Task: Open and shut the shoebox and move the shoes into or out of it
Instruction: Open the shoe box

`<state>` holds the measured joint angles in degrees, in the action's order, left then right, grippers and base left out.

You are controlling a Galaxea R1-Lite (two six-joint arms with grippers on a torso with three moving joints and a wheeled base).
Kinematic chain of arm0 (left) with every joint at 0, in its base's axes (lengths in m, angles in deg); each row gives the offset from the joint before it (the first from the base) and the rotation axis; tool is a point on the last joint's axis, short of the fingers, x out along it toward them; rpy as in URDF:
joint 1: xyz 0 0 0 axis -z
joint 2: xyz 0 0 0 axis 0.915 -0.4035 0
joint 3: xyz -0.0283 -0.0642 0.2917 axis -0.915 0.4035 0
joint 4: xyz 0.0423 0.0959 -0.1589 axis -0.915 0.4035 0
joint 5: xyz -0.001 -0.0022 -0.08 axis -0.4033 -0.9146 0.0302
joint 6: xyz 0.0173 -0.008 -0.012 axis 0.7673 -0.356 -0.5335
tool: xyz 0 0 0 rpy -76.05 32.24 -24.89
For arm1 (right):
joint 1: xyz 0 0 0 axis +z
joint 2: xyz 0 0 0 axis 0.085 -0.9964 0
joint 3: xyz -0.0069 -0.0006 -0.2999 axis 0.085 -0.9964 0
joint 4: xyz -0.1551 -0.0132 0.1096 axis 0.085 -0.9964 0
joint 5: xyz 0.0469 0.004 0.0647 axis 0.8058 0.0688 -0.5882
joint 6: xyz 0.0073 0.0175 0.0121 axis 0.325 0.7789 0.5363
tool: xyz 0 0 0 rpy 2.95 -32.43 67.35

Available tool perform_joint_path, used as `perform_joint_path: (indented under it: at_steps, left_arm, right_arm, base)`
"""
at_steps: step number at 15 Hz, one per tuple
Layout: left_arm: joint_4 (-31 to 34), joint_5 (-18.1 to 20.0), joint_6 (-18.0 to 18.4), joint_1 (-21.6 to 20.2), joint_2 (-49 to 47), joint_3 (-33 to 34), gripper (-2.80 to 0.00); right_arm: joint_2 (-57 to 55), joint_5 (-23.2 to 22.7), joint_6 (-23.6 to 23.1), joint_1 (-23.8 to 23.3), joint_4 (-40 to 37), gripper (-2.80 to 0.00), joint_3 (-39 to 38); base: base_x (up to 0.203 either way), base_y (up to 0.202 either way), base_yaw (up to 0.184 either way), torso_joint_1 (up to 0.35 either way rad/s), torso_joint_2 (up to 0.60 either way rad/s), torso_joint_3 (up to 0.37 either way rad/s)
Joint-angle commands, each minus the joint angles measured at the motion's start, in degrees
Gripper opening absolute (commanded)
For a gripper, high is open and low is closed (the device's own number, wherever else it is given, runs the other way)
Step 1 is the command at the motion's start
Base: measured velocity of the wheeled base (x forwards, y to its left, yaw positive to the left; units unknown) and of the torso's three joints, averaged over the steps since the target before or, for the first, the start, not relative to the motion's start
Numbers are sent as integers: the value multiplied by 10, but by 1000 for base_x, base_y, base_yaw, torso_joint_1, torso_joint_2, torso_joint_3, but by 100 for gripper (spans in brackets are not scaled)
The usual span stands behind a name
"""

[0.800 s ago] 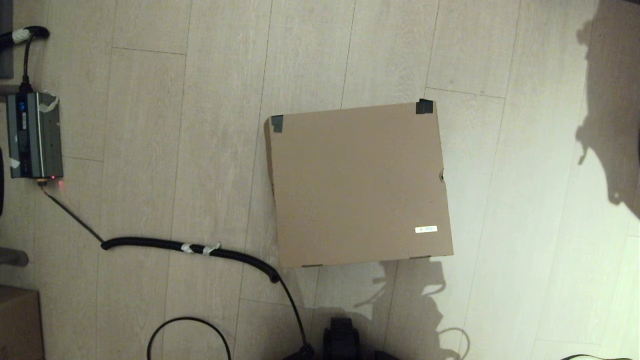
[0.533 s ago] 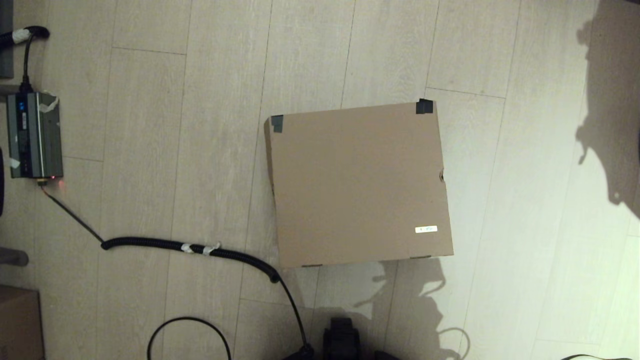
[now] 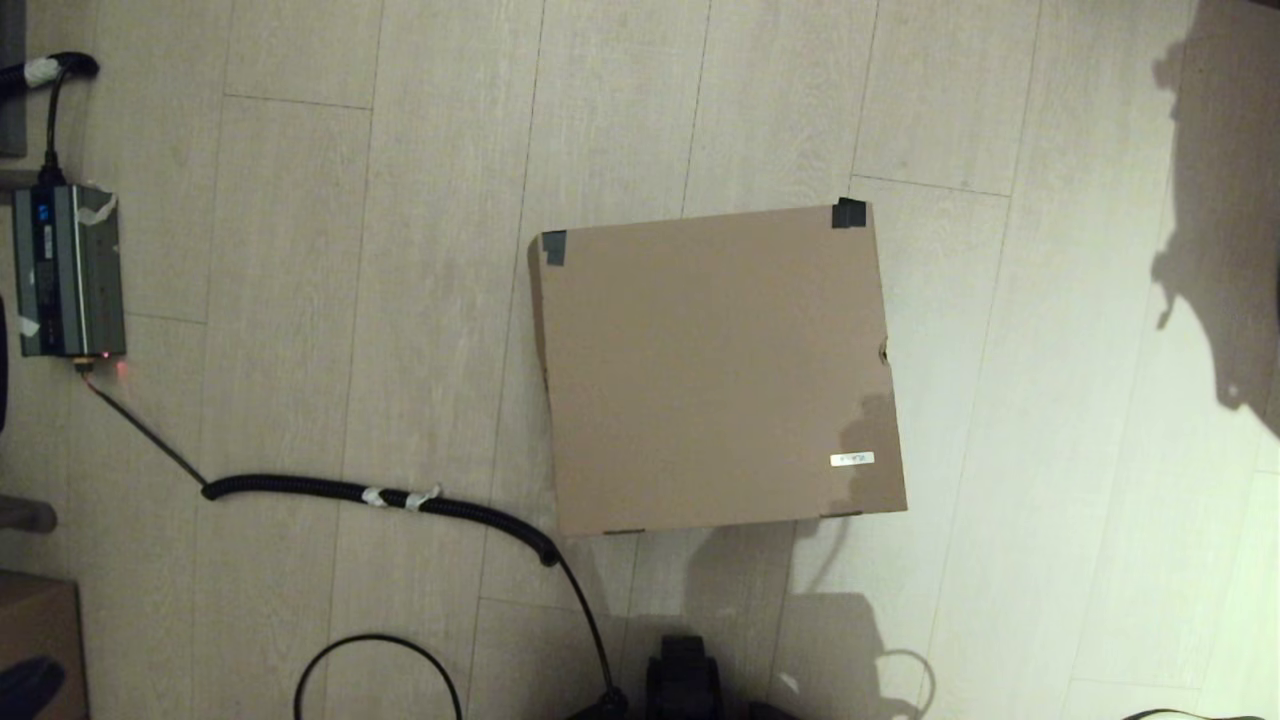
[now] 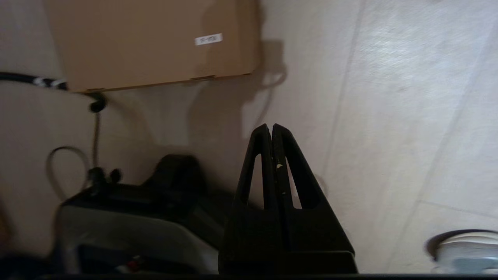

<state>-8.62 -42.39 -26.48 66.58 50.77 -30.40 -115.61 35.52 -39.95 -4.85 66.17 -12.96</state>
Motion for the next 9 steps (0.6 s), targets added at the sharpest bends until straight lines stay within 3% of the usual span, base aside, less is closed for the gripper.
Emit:
perform_joint_path:
  at_steps: [1,4,6,9]
  left_arm:
    - [-6,25,-33,0,-135,-28,-280]
    - [-81,54,-74,0,-293,-31,-280]
    - [-171,66,-98,-1,-393,-18,-280]
    - [-306,118,-147,-3,-505,12,-280]
  right_arm:
    - [-142,-25,16,0,16,-280,19]
    - [-326,-55,59,0,131,-280,28]
    - [-447,-81,91,-2,229,-280,28]
    - [-582,-193,120,-28,401,-280,18]
  base:
    - [0,0,0,0,0,0]
    - [0,0,0,0,0,0]
    - [0,0,0,0,0,0]
    - [0,0,0,0,0,0]
